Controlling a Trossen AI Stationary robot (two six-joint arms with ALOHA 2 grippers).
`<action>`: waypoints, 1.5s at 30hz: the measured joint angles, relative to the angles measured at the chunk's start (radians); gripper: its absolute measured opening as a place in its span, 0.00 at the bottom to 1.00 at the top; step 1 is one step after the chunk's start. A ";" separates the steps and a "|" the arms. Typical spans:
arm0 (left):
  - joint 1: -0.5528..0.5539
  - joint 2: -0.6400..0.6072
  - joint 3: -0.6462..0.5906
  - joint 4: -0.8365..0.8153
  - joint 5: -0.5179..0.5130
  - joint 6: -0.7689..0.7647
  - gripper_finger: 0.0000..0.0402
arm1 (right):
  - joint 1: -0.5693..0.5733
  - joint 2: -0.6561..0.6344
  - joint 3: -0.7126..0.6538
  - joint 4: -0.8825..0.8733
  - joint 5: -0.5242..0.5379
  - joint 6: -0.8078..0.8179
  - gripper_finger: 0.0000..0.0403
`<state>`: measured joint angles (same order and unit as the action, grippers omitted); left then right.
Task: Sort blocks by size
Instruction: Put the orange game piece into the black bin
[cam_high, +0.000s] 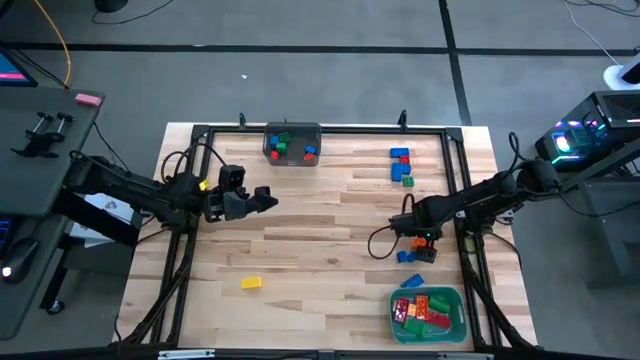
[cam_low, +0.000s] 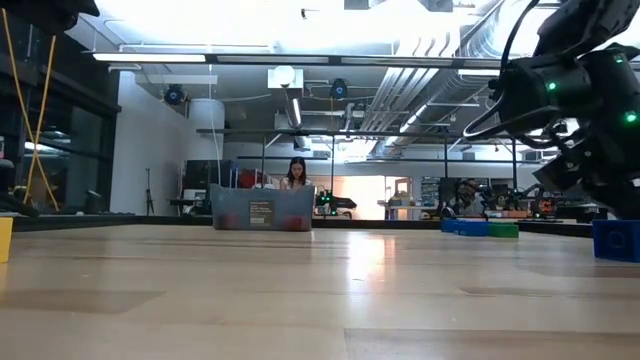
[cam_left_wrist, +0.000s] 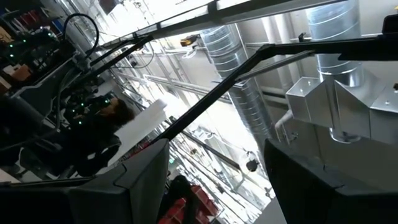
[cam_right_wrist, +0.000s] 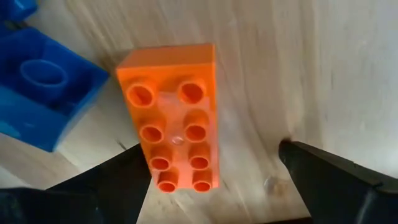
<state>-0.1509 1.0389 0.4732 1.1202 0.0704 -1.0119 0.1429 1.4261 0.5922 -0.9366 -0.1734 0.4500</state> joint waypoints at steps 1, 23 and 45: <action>0.000 0.000 0.000 0.001 0.000 0.000 0.61 | 0.003 0.000 0.003 0.003 0.010 0.003 0.88; 0.063 -0.039 0.000 0.400 0.015 0.082 0.61 | 0.039 0.002 0.240 -0.180 0.113 -0.056 0.33; 0.077 -0.088 0.000 -0.030 0.082 0.127 0.61 | -0.305 0.121 0.655 0.583 0.453 0.137 0.33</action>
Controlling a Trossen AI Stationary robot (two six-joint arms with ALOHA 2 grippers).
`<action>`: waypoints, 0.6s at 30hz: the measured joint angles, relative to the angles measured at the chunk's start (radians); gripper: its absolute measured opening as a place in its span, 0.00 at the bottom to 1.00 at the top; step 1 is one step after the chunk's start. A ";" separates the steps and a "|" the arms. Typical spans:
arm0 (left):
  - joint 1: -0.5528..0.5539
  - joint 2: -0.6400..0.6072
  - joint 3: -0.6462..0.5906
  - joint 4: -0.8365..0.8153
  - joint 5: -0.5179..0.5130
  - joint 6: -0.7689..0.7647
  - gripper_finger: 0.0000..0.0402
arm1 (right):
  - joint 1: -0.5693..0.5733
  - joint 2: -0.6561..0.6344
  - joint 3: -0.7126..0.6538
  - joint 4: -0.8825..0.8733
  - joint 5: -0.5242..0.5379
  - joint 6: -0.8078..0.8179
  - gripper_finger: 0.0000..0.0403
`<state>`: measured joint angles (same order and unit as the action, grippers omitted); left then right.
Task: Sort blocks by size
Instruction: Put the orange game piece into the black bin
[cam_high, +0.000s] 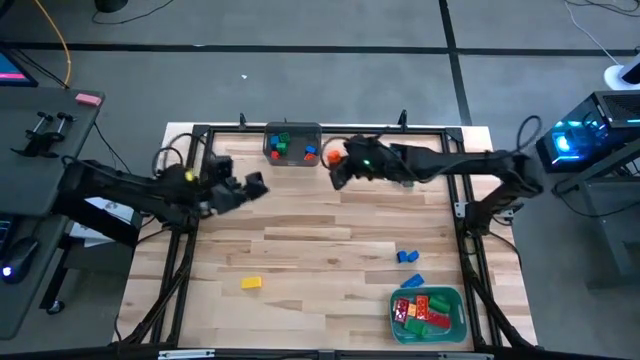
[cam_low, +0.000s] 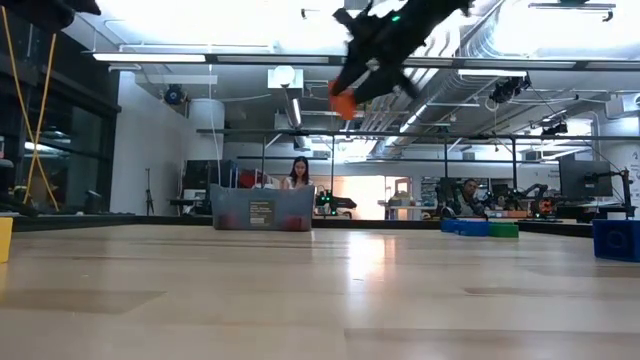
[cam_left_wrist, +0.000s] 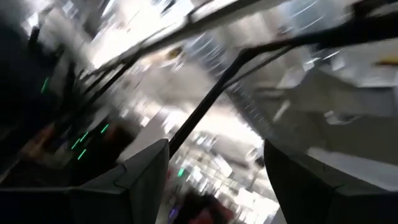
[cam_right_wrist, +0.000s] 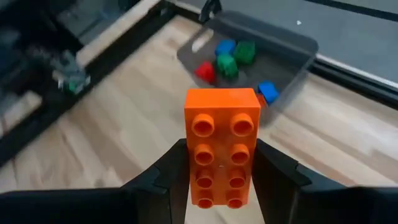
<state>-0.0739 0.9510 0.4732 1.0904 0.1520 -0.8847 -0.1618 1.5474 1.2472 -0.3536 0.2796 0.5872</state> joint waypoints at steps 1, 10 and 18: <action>-0.007 0.003 0.000 -0.053 0.000 0.007 0.61 | -0.012 0.026 0.018 0.016 -0.001 0.008 0.33; -0.079 0.067 -0.001 -0.739 -0.081 0.105 0.61 | -0.120 0.283 0.274 0.013 -0.133 -0.113 0.33; -0.122 0.223 -0.001 -0.839 -0.267 0.000 0.61 | -0.248 0.463 0.478 0.001 -0.306 -0.269 0.36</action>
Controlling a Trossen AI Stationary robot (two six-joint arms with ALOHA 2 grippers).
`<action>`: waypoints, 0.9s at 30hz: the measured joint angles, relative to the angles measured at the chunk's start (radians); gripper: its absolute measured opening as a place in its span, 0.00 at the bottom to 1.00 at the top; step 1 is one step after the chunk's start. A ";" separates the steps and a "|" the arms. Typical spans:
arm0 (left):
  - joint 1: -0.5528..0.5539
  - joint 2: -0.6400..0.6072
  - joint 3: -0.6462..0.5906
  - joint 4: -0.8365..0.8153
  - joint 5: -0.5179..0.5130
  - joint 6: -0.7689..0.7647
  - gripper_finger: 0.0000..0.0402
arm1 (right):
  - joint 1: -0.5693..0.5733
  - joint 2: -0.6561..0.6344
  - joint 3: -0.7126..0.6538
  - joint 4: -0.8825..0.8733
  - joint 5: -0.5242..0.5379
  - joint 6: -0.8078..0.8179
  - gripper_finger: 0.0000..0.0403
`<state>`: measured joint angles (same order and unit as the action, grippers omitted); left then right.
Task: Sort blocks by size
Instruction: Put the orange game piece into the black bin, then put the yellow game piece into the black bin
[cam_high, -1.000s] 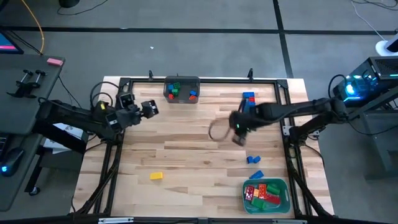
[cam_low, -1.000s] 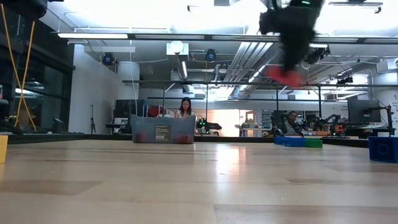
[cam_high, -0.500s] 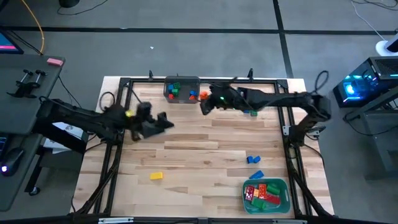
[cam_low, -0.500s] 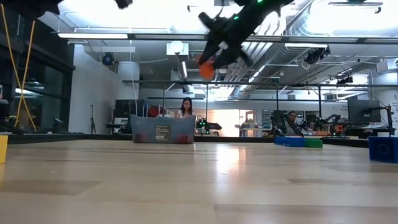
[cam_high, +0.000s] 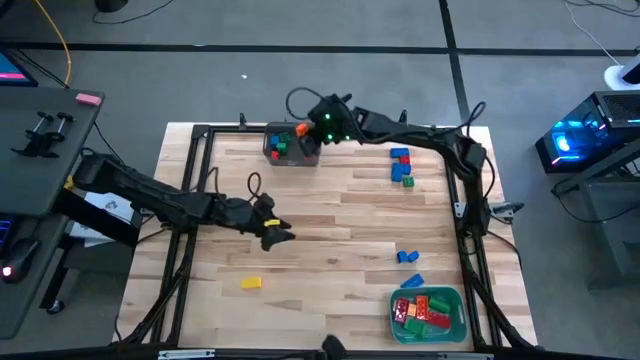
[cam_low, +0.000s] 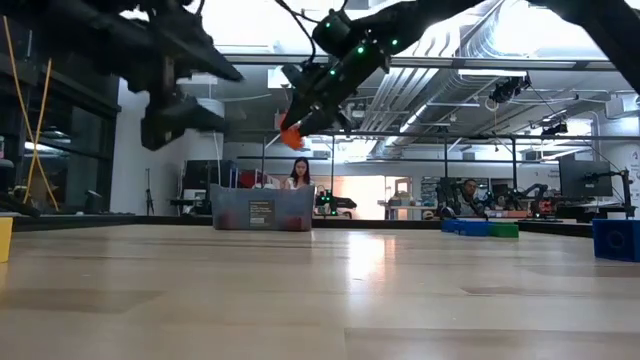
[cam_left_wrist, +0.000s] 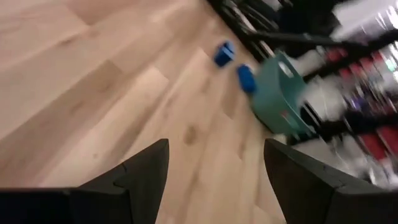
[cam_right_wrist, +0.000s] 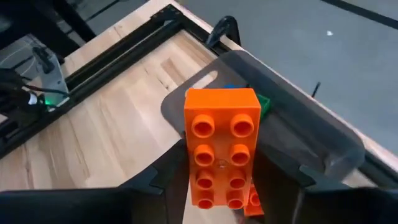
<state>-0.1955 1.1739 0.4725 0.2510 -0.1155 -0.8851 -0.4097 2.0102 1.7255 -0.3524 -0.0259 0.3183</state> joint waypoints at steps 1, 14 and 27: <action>-0.001 0.022 0.000 0.014 -0.032 -0.027 0.61 | -0.013 0.014 0.017 -0.002 -0.022 -0.011 0.38; 0.003 0.141 0.000 0.075 -0.270 -0.294 0.61 | -0.106 0.063 0.094 0.018 -0.257 -0.172 0.44; 0.065 0.021 0.032 -0.189 0.201 0.060 0.61 | -0.012 -0.141 0.094 -0.343 -0.461 -0.275 0.45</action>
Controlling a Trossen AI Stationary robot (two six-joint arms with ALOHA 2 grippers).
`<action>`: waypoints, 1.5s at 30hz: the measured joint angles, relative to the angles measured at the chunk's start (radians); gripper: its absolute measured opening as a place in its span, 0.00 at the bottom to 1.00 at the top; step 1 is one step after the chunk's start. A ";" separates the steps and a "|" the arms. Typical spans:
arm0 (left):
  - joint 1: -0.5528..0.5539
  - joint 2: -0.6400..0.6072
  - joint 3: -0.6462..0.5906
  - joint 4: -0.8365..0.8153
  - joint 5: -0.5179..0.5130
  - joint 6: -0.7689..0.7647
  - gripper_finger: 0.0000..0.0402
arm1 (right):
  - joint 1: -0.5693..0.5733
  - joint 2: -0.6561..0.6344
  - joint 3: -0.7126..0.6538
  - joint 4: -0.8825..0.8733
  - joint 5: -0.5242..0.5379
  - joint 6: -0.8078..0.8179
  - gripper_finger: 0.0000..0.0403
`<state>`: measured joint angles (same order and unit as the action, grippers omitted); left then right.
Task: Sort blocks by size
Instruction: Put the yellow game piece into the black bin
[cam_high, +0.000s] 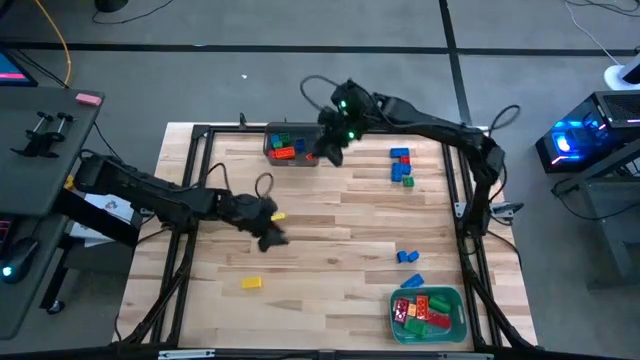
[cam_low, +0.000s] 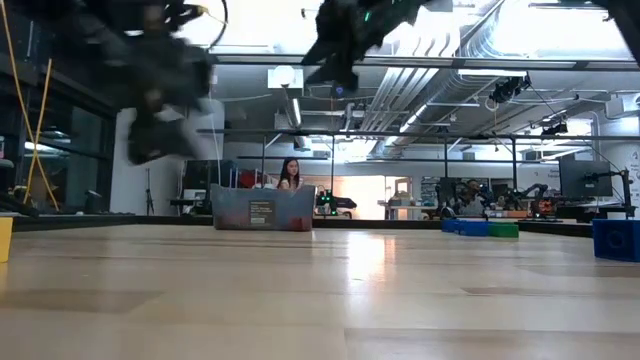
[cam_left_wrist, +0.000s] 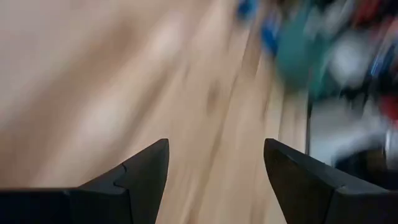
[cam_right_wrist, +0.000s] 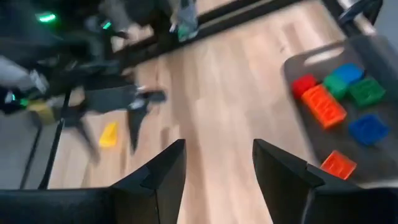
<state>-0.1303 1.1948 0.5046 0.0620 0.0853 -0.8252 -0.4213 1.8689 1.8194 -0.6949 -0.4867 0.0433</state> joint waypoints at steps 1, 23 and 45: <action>-0.011 -0.007 0.010 -0.086 0.060 0.006 0.61 | 0.032 -0.024 0.000 -0.038 0.035 0.008 0.45; -0.713 0.102 0.029 -0.285 -0.457 0.150 0.61 | 0.969 -0.180 -0.001 -0.336 1.187 0.943 0.45; -0.655 0.527 0.320 -0.467 -0.392 0.001 0.53 | 1.318 -0.160 -0.001 -0.342 1.508 1.121 0.45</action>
<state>-0.7849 1.7214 0.8242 -0.4046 -0.3069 -0.8247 0.8968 1.7088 1.8183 -1.0371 1.0210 1.1640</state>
